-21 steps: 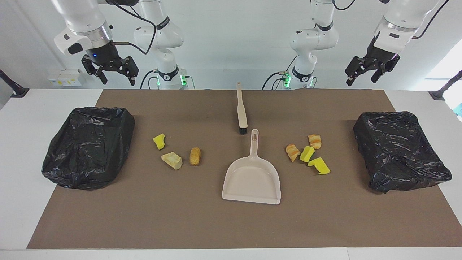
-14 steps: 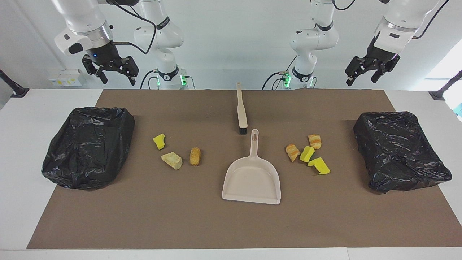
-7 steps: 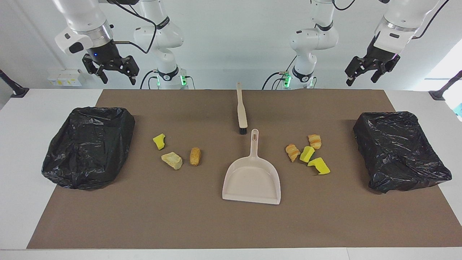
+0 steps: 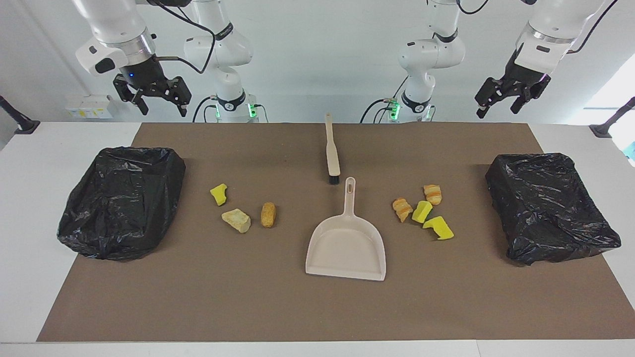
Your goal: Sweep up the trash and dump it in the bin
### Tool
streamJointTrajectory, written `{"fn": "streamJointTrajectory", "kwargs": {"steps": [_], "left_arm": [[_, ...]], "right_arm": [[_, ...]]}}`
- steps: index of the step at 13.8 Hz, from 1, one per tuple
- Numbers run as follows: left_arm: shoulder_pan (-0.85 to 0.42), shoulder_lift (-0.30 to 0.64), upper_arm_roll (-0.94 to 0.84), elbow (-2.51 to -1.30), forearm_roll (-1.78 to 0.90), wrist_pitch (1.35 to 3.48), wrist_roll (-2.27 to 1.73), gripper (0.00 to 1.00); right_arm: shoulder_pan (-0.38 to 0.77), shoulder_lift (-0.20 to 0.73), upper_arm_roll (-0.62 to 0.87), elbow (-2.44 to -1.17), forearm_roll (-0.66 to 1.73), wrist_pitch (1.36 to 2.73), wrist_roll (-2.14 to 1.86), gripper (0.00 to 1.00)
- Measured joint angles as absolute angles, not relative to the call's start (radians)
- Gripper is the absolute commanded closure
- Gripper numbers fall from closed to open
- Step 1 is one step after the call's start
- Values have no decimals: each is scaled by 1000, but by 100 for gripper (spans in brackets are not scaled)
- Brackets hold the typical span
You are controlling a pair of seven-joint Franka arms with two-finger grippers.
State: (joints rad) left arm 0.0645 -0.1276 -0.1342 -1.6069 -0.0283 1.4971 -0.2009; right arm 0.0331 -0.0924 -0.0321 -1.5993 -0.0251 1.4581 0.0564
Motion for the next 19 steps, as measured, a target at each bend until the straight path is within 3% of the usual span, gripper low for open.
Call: {"fn": "streamJointTrajectory", "kwargs": {"steps": [10,15,19], "left_arm": [[55,-130,-154,-1728,-29,1590,-105,0],[-111,-169,-170,-1876,-32,1636,-164,0],[-335,-238,-174,-2048,-34,1765,-415,0]], "right_arm": [[33,-92,-33,-1599,-25,1458,56,0],[33,-92,-35,-1599,-26,1458,56,0],[33,-97,-35,-1599,-26,1458,56,0]]}}
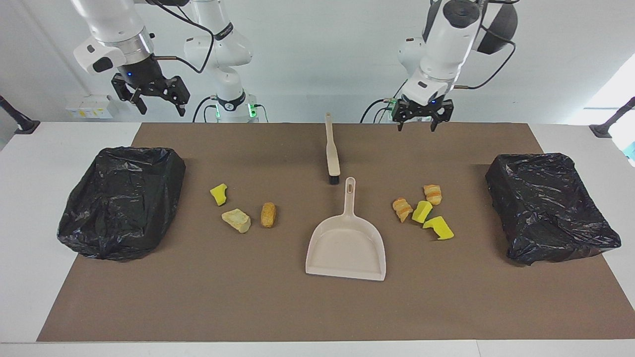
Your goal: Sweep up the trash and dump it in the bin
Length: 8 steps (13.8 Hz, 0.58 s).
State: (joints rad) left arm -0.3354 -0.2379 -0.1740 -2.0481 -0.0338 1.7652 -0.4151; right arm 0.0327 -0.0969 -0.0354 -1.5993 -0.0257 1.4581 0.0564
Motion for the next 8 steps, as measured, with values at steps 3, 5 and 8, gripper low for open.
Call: {"fn": "streamJointTrajectory", "kwargs": {"steps": [3,5,8], "left_arm": [[-488,-273,-176,-2148,-35,1855,-557,0],[-570,-272,-175,-2202,-36,1941,-640,0],[-671,-238,-175,-2295,-38,2074,-739,0]], "right_arm": [[38,-90,-23,-1601,-24,1462,56,0],[52,-71,-12,-1603,-23,1479,56,0],[64,-27,27,-1606,-21,1525,58,0]]}}
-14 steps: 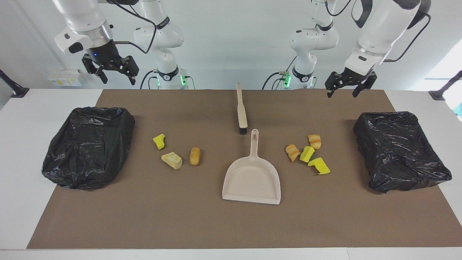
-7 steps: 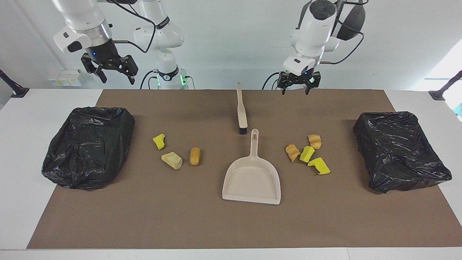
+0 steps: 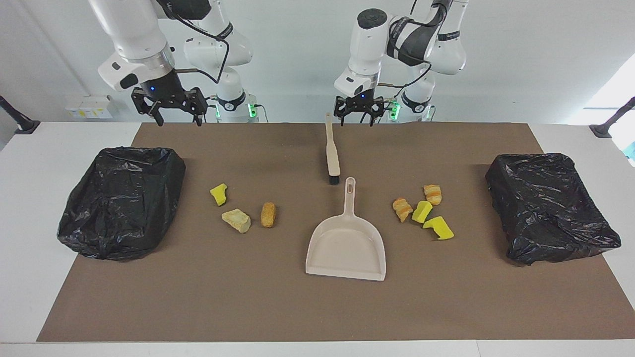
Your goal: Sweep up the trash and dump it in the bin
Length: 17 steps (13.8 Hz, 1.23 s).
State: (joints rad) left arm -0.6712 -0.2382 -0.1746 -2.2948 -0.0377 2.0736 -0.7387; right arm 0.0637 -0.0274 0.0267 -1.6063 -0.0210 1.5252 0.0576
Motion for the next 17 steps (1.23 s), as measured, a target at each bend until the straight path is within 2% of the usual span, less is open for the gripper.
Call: {"fn": "streamJointTrajectory", "kwargs": {"steps": [6,12,15,16,17], "left_arm": [[-790,-72,-174,-2334,-38,2259,-863,0],[-851,-68,-174,-2399,-38,2321,-900,1],[-876,-69,-174,-2400,-55,2321,-941,67],[-884,-69,-174,-2402,-68,2321,-949,93],[-887,-68,-174,-2404,-75,2321,-952,100]], "right_arm": [[100,86,104,-1601,34,1621,157,0],[247,223,109,-1589,73,1784,345,0],[300,305,109,-1549,75,1874,436,0],[314,330,109,-1534,75,1903,466,0],[325,355,109,-1520,75,1929,490,0]]}}
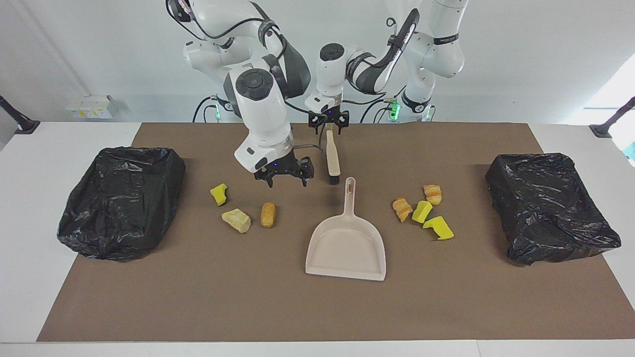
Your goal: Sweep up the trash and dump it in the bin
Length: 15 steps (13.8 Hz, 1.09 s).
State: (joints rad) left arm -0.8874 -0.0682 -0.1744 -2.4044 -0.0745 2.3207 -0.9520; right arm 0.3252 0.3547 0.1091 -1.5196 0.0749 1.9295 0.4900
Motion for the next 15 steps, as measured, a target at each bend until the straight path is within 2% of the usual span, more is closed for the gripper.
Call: {"fn": "streamJointTrajectory", "kwargs": {"steps": [5,8,12,15], "left_arm": [[-881,-69,-156,-2401,-78,2310,-950,100],[-845,-90,-140,-2386,-78,2195,-879,100],[-727,-189,-132,-2373,-78,1974,-719,100],[-627,-261,-129,-2372,-78,1865,-615,100]], "right_arm": [[364,468,109,-1430,76,2015,622,0],[418,541,109,-1385,76,2077,713,0],[474,619,109,-1316,76,2090,782,0],[501,639,108,-1306,76,2090,795,0]]}}
